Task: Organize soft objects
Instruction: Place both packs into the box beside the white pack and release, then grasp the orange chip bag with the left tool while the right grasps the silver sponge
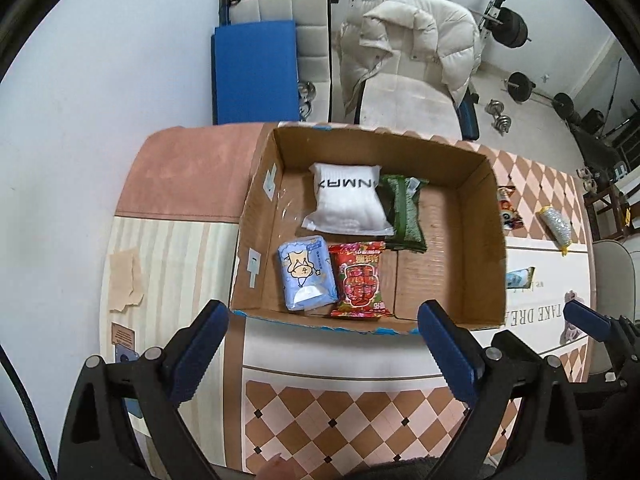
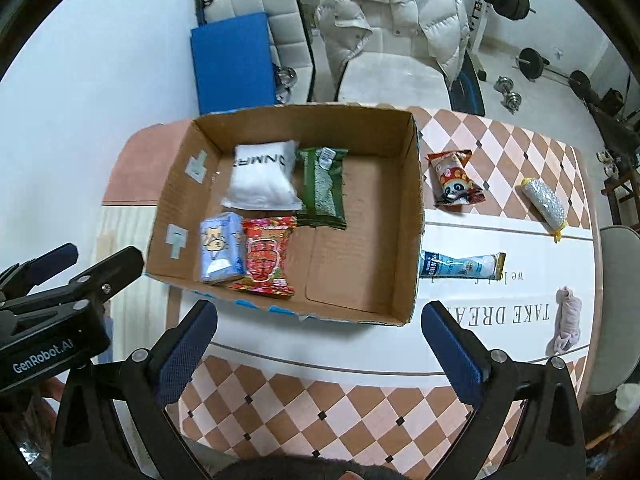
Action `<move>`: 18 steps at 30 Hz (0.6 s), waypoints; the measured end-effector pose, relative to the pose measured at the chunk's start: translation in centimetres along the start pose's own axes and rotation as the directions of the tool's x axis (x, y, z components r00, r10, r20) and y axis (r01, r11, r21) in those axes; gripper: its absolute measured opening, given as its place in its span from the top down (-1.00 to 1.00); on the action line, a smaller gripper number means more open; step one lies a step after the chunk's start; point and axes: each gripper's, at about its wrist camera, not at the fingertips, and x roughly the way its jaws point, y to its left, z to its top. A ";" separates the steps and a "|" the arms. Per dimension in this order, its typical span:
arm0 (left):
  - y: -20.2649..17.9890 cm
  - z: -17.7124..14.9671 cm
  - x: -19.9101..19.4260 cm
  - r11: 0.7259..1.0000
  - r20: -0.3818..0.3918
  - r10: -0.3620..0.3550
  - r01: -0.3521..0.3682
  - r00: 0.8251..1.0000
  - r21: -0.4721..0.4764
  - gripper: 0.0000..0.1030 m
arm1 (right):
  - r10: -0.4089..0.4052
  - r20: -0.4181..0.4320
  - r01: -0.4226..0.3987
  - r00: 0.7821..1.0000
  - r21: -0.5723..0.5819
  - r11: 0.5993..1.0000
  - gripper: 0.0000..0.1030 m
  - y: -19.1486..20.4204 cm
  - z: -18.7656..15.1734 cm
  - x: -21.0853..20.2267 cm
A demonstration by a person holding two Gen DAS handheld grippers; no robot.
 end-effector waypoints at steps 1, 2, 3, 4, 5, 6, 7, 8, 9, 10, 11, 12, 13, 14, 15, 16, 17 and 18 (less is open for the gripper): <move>-0.1 0.0 -0.3 1.000 0.004 -0.006 0.006 1.000 -0.002 -0.89 | 0.008 0.008 -0.008 1.000 -0.001 1.000 -1.00 0.0 0.0 -0.4; -0.2 0.1 -0.7 1.000 0.007 -0.011 0.011 1.000 -0.003 -0.89 | 0.017 0.009 -0.017 1.000 -0.001 1.000 -1.00 0.0 0.0 -0.7; -0.4 0.2 -1.0 1.000 0.011 -0.017 0.017 1.000 -0.005 -0.89 | 0.028 0.010 -0.028 1.000 0.002 1.000 -1.00 -0.1 0.0 -0.9; -0.7 0.3 -1.3 1.000 0.018 -0.018 0.018 1.000 -0.004 -0.89 | 0.044 0.013 -0.044 0.999 0.008 0.999 -1.00 -0.3 0.0 -1.1; -1.2 0.5 -1.6 1.000 0.026 -0.009 0.009 1.000 0.005 -0.89 | 0.054 0.014 -0.054 0.998 0.013 0.998 -1.00 -0.6 0.0 -1.2; -1.7 0.7 -1.7 1.000 0.029 -0.003 0.003 1.000 0.017 -0.89 | 0.063 0.014 -0.064 0.998 0.021 0.998 -1.00 -1.0 -0.1 -1.4; -2.5 1.0 -1.8 0.999 0.032 0.006 -0.007 0.999 0.036 -0.89 | 0.081 0.007 -0.081 0.997 0.040 0.996 -1.00 -1.9 -0.1 -1.4; -3.3 1.3 -1.7 0.999 0.035 0.011 -0.013 0.999 0.049 -0.89 | 0.092 0.004 -0.092 0.996 0.057 0.994 -1.00 -2.7 0.0 -1.4; -4.1 1.6 -1.6 0.998 0.034 0.010 -0.012 0.999 0.059 -0.89 | 0.099 0.001 -0.099 0.995 0.076 0.992 -1.00 -3.6 0.0 -1.3; -4.9 1.9 -1.4 0.998 0.029 0.004 -0.006 1.000 0.070 -0.89 | 0.096 -0.001 -0.096 0.995 0.106 0.990 -1.00 -5.3 0.1 -1.3; -6.4 2.6 -0.8 0.996 0.013 -0.013 0.012 1.000 0.085 -0.89 | 0.090 -0.002 -0.089 0.996 0.125 0.988 -1.00 -6.5 0.2 -1.3; -7.5 3.0 -0.4 0.995 0.001 -0.028 0.028 1.000 0.094 -0.89 | 0.081 -0.002 -0.080 0.997 0.151 0.985 -1.00 -8.0 0.3 -1.2; -9.1 3.6 0.3 0.992 -0.021 -0.059 0.061 0.998 0.107 -0.89 | 0.070 -0.001 -0.069 0.998 0.178 0.982 -1.00 -9.6 0.4 -1.1; -10.1 4.0 0.8 0.991 -0.034 -0.072 0.076 0.997 0.115 -0.89 | 0.054 -0.003 -0.053 0.999 0.214 0.975 -1.00 -11.7 0.5 -0.8; -12.0 4.8 1.7 0.987 -0.057 -0.085 0.091 0.995 0.130 -0.89 | 0.046 -0.008 -0.042 0.999 0.250 0.967 -1.00 -13.5 0.6 -0.5; -13.8 5.6 2.7 0.982 -0.084 -0.103 0.114 0.991 0.150 -0.89 | 0.041 -0.014 -0.034 0.999 0.317 0.948 -1.00 -16.4 0.6 0.1; -15.0 6.1 3.3 0.979 -0.102 -0.107 0.123 0.989 0.164 -0.89 | 0.044 -0.021 -0.033 0.999 0.357 0.933 -1.00 -18.3 0.6 0.6; -16.9 6.9 4.5 0.974 -0.135 -0.108 0.132 0.985 0.184 -0.89 | 0.045 -0.036 -0.027 0.998 0.392 0.919 -1.00 -20.3 0.7 1.3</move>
